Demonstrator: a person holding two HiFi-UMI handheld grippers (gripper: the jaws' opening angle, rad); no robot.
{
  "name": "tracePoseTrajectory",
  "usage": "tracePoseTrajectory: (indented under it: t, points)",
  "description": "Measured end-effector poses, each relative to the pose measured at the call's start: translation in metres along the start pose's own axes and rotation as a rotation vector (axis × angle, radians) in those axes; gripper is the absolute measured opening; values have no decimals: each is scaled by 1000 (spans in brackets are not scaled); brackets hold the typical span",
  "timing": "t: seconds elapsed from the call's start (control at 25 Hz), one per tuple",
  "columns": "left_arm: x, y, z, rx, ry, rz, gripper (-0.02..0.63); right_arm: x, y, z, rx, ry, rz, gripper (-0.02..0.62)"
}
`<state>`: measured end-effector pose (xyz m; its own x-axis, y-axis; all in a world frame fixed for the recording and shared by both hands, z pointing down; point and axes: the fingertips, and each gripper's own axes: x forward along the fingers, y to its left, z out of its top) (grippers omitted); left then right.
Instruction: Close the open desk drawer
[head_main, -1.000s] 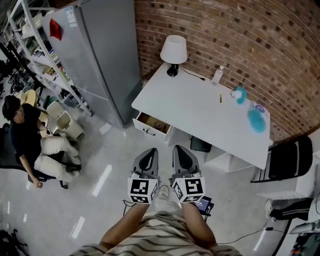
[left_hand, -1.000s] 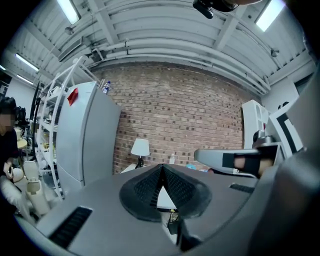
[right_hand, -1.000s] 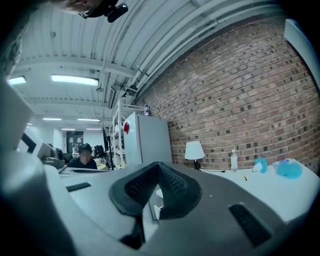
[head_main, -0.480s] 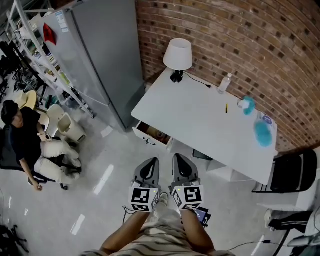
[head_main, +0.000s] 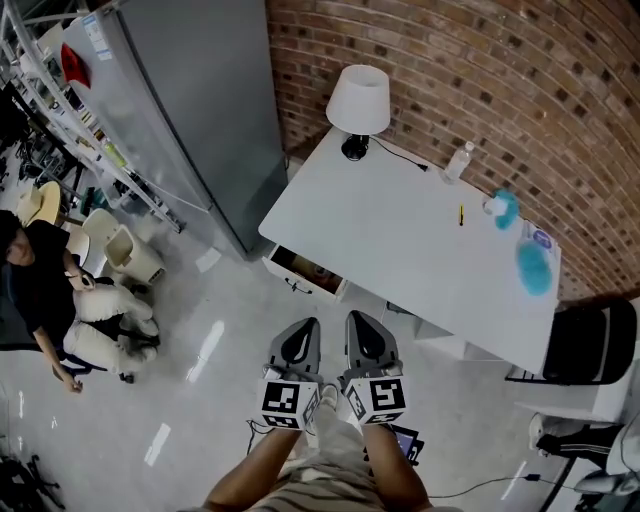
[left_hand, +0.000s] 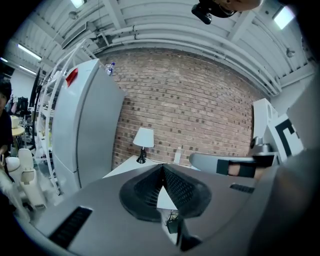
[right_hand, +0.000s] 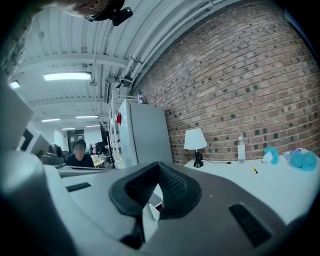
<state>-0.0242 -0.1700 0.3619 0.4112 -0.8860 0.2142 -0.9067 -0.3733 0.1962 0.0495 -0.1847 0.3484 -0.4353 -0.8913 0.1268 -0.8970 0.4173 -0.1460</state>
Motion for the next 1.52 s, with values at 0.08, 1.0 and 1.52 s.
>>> tracePoseTrajectory:
  t: [0.08, 1.0, 1.52]
  points:
    - [6, 9, -3, -15, 2, -8, 8, 9, 1, -6, 4, 7, -3, 2]
    - [92, 90, -116, -264, 89, -54, 8, 86, -32, -110, 63, 58, -75, 2]
    - [130, 107, -190, -399, 90, -124, 8, 90, -41, -159, 63, 84, -100, 2]
